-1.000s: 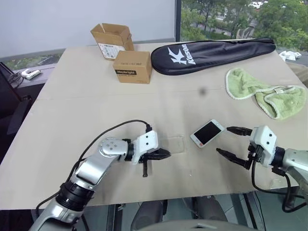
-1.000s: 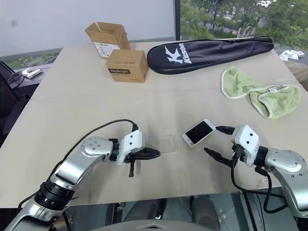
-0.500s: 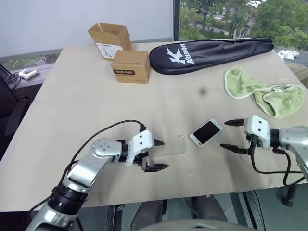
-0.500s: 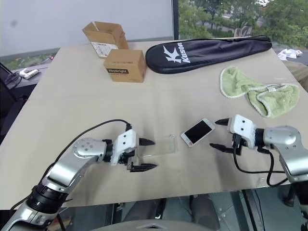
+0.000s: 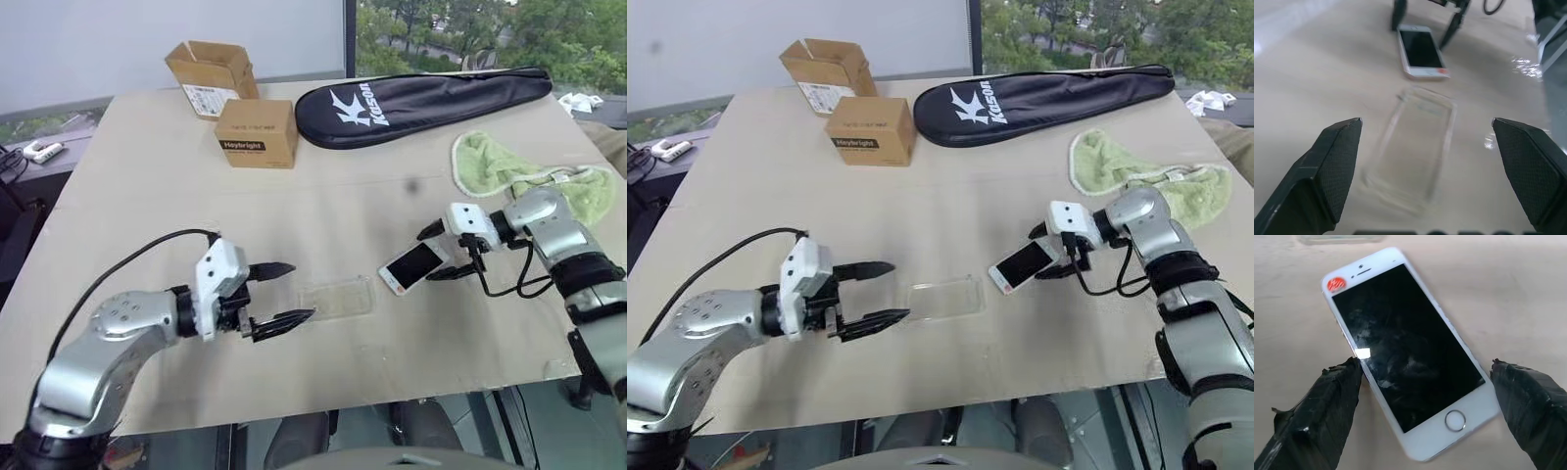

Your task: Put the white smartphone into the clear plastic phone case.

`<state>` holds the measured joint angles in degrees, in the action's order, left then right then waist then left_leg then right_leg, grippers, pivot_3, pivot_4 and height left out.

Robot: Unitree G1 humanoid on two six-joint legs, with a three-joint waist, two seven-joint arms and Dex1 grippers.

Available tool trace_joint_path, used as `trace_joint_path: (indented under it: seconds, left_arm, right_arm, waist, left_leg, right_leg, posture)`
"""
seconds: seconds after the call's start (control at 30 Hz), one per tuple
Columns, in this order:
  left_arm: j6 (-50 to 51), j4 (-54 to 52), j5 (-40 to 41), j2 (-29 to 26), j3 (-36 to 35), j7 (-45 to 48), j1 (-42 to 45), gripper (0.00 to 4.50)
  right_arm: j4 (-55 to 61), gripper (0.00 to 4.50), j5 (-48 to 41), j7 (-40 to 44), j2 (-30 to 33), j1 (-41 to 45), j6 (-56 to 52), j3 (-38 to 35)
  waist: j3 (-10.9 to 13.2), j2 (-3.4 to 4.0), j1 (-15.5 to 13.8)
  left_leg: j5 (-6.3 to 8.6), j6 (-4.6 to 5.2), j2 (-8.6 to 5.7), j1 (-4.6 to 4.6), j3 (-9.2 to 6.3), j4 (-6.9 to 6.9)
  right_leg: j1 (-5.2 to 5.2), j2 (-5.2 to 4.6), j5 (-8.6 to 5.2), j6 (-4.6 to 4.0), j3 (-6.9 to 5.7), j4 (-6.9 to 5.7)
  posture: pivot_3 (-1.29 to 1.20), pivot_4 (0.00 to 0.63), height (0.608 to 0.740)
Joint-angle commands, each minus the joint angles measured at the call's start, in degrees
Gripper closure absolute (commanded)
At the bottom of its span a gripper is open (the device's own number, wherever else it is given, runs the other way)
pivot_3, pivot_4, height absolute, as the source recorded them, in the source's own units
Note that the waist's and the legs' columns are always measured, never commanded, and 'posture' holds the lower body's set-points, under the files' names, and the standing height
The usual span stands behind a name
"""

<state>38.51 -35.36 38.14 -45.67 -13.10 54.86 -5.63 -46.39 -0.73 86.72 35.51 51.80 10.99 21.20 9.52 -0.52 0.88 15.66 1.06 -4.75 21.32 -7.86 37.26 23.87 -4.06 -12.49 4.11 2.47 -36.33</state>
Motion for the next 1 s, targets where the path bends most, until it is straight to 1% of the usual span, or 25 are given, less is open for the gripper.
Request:
trace_joint_path:
  seconds: [0.03,0.1,0.23,0.43,0.53,0.6,0.7,0.83,1.0]
  left_arm:
    - [-0.11,-3.46,0.72,-1.14,-2.21,-1.54,-1.72,0.06]
    - [-0.17,-3.73,1.14,-1.18,-2.19,-2.09,-1.94,0.06]
    - [-0.59,-3.71,0.69,-0.97,-1.15,-3.38,-1.50,0.06]
    - [-1.01,-3.22,0.46,-1.00,0.16,-3.97,-0.93,0.06]
    - [-1.25,-2.13,0.07,-1.14,0.94,-3.66,0.00,0.06]
    - [-1.45,-1.49,-0.16,-1.29,1.74,-3.13,0.85,0.06]
    - [-1.84,-0.56,-0.34,-1.55,2.68,-2.25,1.86,0.06]
    - [-2.19,1.03,-0.78,-1.64,3.81,-1.39,3.41,0.06]
    - [-2.58,1.60,-1.30,-1.67,5.52,-0.88,4.35,0.06]
  right_arm:
    - [-6.77,0.00,1.51,5.78,-0.60,3.44,1.18,4.47]
    - [-9.91,0.00,2.24,5.78,-1.39,4.55,2.87,5.08]
    - [-14.50,0.00,4.51,5.78,-1.58,6.81,2.74,8.43]
    - [-14.85,0.00,6.10,5.71,1.56,3.68,9.49,8.12]
    - [-11.90,0.00,4.02,5.76,2.86,0.77,6.65,6.56]
    - [-8.08,0.00,1.40,5.78,4.14,-1.64,1.84,5.91]
    - [0.14,0.00,-3.22,5.78,8.05,-5.60,-4.44,7.70]
    - [8.58,0.00,-4.84,5.78,12.20,-10.65,-6.99,7.47]
    - [14.77,0.00,-4.86,3.15,11.48,-14.91,-9.63,3.81]
  waist:
    - [0.00,0.00,0.04]
    - [0.00,0.00,0.03]
    - [-0.01,0.00,0.12]
    - [-0.08,-0.04,-0.30]
    - [-0.15,-0.14,-0.87]
    - [-0.16,-0.13,-1.48]
    - [-0.15,-0.12,-2.14]
    - [-0.17,-0.04,-2.84]
    - [-0.17,-0.04,-2.97]
  left_leg:
    - [0.00,0.00,0.00,0.00,0.01,0.01]
    - [0.00,-0.01,-0.01,-0.08,0.03,0.01]
    - [0.00,0.01,-0.01,-0.42,0.11,0.02]
    - [-0.01,-0.02,-0.06,-0.48,0.08,0.05]
    - [-0.02,-0.03,-0.09,-0.46,0.02,0.05]
    - [-0.01,-0.02,-0.11,-0.46,-0.01,0.05]
    - [-0.01,-0.03,-0.12,-0.38,-0.11,0.05]
    - [-0.01,-0.03,-0.12,-0.21,-0.22,0.02]
    - [-0.01,-0.02,-0.10,-0.11,-0.23,0.00]
  right_leg:
    - [0.00,0.00,0.02,-0.03,0.00,-0.02]
    - [-0.09,0.02,0.05,-0.08,0.00,-0.04]
    - [-0.28,0.06,0.07,-0.11,0.07,-0.21]
    - [-0.29,0.12,0.07,-0.10,0.05,-0.28]
    - [-0.34,0.09,0.07,-0.10,-0.02,-0.21]
    - [-0.39,0.07,0.07,-0.10,-0.05,-0.14]
    - [-0.39,0.04,0.06,-0.11,-0.16,-0.10]
    - [-0.31,0.03,0.06,-0.11,-0.31,0.04]
    - [-0.29,0.03,0.06,-0.10,-0.33,0.17]
  posture:
    - [0.00,0.150,0.740]
    - [0.00,0.150,0.740]
    - [0.00,0.150,0.740]
    - [0.00,0.150,0.740]
    - [0.00,0.150,0.740]
    - [0.00,0.150,0.740]
    - [0.00,0.150,0.740]
    - [0.00,0.150,0.740]
    - [0.00,0.150,0.740]
